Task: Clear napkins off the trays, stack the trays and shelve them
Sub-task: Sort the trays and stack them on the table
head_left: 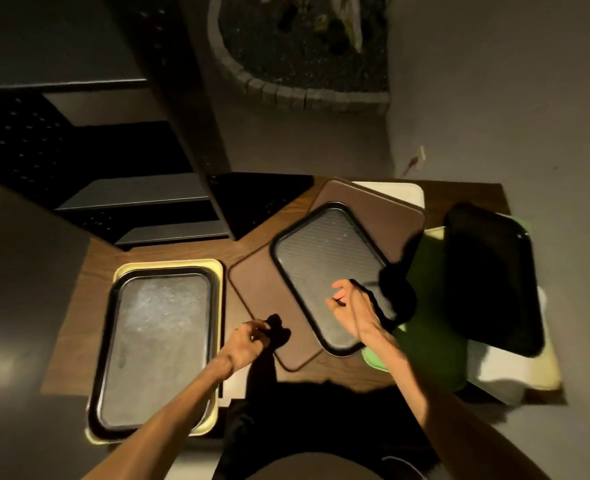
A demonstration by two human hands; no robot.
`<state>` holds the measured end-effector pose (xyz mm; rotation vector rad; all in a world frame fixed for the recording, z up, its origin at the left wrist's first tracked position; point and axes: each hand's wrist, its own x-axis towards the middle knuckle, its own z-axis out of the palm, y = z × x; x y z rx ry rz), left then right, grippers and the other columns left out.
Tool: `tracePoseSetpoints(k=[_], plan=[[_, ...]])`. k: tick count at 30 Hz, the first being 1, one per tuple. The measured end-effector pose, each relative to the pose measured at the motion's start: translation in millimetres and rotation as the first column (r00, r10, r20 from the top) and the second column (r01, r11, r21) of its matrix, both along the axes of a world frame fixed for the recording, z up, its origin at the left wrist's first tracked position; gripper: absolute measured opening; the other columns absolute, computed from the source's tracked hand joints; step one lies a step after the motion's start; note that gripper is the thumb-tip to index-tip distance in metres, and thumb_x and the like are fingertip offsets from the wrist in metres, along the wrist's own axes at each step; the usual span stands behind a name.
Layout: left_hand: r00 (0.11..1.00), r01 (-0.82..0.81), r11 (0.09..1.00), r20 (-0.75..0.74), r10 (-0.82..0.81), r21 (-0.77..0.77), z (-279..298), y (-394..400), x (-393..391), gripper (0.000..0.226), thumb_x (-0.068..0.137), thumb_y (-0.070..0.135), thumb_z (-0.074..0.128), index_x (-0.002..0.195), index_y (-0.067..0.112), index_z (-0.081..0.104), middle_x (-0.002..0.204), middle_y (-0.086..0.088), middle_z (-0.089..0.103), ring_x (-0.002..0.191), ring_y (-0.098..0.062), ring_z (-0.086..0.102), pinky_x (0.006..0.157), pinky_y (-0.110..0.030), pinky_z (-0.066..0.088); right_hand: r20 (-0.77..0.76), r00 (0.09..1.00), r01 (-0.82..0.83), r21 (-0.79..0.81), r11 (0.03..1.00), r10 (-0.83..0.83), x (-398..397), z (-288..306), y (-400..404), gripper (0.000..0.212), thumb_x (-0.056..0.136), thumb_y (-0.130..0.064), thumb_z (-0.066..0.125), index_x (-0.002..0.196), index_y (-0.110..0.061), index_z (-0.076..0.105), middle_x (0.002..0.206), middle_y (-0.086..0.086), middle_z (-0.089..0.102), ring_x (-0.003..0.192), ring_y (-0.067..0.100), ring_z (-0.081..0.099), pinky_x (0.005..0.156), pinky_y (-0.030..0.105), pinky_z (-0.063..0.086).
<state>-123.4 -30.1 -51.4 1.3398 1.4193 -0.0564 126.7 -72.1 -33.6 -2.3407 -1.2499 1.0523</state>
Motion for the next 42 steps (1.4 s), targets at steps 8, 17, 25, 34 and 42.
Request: tracePoseSetpoints(k=[8,17,25,34,42], plan=[[0.952,-0.269,0.931,0.081,0.296,-0.245,-6,-15,99,0.028,0.092,-0.004,0.054,0.115,0.011,0.049,0.073,-0.006,0.057,0.061,-0.016,0.053,0.057,-0.029,0.05,0.142,0.966,0.203,0.091,0.975,-0.215,105,-4,-33,0.007,0.084,-0.004,0.063,0.083,-0.011,0.064,0.105,0.002,0.062,0.081,0.01,0.062,0.076,0.022,0.051],[0.825,-0.517,0.75,-0.008,0.564,-0.412,-22,-9,131,0.015,0.092,0.011,0.063,0.105,0.005,0.067,0.084,-0.011,0.067,0.076,-0.022,0.064,0.062,-0.029,0.055,0.397,0.837,0.334,0.175,0.926,-0.377,163,8,-74,0.035,0.08,-0.016,0.067,0.11,-0.004,0.056,0.108,0.019,0.055,0.103,0.037,0.056,0.081,0.043,0.051],[0.796,-0.535,0.751,0.068,0.602,-0.387,6,-7,134,0.013,0.094,0.012,0.061,0.106,0.007,0.063,0.103,-0.011,0.067,0.082,-0.019,0.063,0.063,-0.031,0.048,0.449,0.867,0.282,-0.084,0.956,-0.216,181,7,-79,0.067,0.089,-0.032,0.062,0.143,-0.01,0.028,0.118,0.015,0.066,0.106,0.033,0.066,0.082,0.039,0.052],[0.718,-0.558,0.768,0.283,0.636,-0.314,65,3,140,0.02,0.096,0.003,0.051,0.115,0.004,0.057,0.103,-0.012,0.064,0.091,-0.024,0.061,0.072,-0.034,0.048,0.554,0.828,0.143,-0.052,0.988,-0.09,178,32,-76,0.065,0.085,-0.012,0.054,0.147,-0.01,0.032,0.113,0.015,0.07,0.097,0.033,0.068,0.076,0.036,0.051],[0.794,-0.436,0.88,0.38,0.475,-0.188,90,3,136,0.043,0.095,0.014,0.059,0.138,0.01,0.049,0.124,-0.014,0.064,0.11,-0.029,0.062,0.091,-0.043,0.051,0.423,0.894,0.076,0.189,0.979,-0.151,123,108,-59,0.064,0.086,-0.012,0.051,0.148,-0.015,0.035,0.098,0.016,0.072,0.089,0.035,0.069,0.077,0.041,0.053]])
